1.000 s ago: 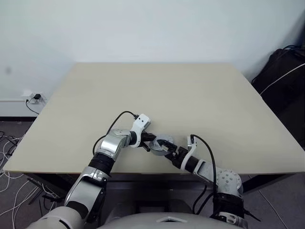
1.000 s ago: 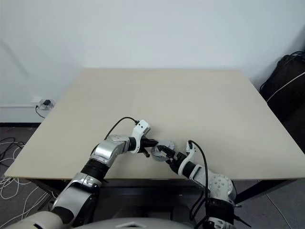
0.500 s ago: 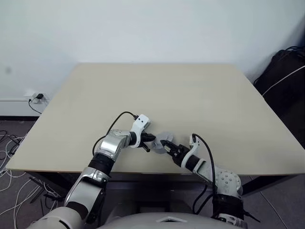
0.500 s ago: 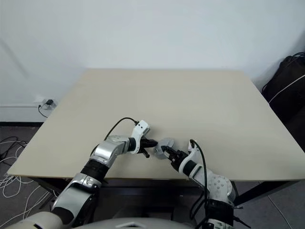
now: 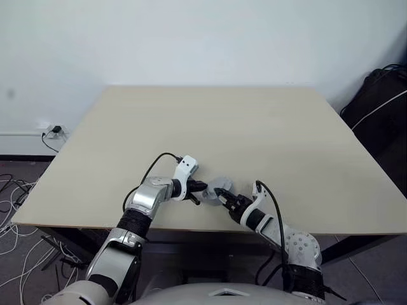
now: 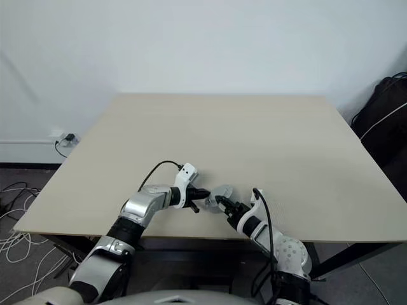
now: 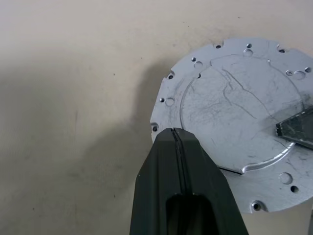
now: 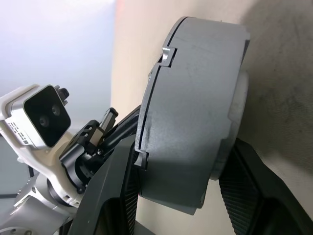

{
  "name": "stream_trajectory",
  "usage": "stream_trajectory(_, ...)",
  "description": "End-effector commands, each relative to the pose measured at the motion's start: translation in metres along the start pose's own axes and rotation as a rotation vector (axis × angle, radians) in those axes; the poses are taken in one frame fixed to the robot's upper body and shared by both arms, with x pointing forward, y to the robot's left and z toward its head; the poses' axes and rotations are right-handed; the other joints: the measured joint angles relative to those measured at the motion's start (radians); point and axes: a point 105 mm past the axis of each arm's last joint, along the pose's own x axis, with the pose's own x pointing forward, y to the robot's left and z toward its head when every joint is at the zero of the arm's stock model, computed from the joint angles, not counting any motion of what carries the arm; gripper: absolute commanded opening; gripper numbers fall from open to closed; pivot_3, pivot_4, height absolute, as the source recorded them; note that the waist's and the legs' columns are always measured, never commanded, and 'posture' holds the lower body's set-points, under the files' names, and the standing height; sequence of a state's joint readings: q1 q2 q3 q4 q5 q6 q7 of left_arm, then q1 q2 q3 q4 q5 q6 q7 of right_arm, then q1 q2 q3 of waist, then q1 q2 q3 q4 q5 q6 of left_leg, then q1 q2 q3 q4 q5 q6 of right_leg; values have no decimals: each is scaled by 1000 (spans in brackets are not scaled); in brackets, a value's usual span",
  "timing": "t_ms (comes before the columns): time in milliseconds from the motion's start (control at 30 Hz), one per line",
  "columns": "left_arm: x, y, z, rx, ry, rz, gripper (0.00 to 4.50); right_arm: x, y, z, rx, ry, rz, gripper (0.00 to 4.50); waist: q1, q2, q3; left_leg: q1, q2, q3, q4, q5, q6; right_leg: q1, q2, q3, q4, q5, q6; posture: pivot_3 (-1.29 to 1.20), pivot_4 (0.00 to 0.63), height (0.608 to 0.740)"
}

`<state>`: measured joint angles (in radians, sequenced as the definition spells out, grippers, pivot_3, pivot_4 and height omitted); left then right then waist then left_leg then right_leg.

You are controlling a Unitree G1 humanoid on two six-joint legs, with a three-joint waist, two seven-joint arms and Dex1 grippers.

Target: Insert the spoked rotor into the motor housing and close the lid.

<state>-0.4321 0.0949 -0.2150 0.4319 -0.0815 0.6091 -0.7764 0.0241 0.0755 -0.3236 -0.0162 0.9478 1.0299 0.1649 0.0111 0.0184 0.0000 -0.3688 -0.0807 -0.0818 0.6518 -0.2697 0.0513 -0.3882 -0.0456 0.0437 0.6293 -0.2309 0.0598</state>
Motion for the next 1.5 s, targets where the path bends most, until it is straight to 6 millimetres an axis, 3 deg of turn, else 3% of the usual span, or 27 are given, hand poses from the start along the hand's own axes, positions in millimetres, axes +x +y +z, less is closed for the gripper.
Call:
stream_trajectory(33, 10, -20, -8, -20, 28, -72, 0, -4, -24, 0, -31, -9, -152, 1986, 1, 0, 0, 1, 0, 0, 0, 0, 0, 1, 0, 0, 0, 0, 1, 0, 0, 740)
stream_trajectory(200, 4, -17, 4, -40, -71, -44, 0, -4, -17, 4, -11, -41, -97, 1986, 2, 0, 0, 7, 0, 0, 0, 0, 0, 8, -1, 0, -1, -3, 4, 0, 0, 740)
stream_trajectory(433, -26, 18, 47, -211, -448, 203, 0, -6, 4, 13, 36, -104, 48, 1986, 4, -3, 7, 2, 0, 0, 0, 0, 0, 3, -1, 0, -1, -3, 4, 0, 0, 740)
stream_trajectory(600, -48, 26, 43, -300, -579, 295, 0, -7, 20, 16, 71, -133, 155, 1986, 3, -3, 7, -9, 0, 0, -1, 1, 2, -10, -1, 1, 1, 2, -3, 0, 0, 740)
stream_trajectory(833, -65, 12, 28, -467, -682, 224, 0, -8, 42, 26, 97, -177, 282, 1955, 2, -2, 9, -10, 0, 1, -1, -1, 2, -11, -1, 1, 0, 2, -4, 0, 0, 740)
stream_trajectory(1233, -74, -25, 16, -847, -827, -18, 0, -19, 105, 26, 55, -122, 584, 1955, -7, 1, 12, -10, 1, 1, -1, 1, 3, -11, 0, 0, 0, 1, -5, 0, 0, 740)
stream_trajectory(1500, -75, -39, 12, -1019, -843, -155, 0, -19, 111, 13, 26, -22, 603, 1955, -8, 0, 12, -10, 1, 1, 0, 1, 4, -10, 0, 0, 0, 1, -5, 0, 0, 740)
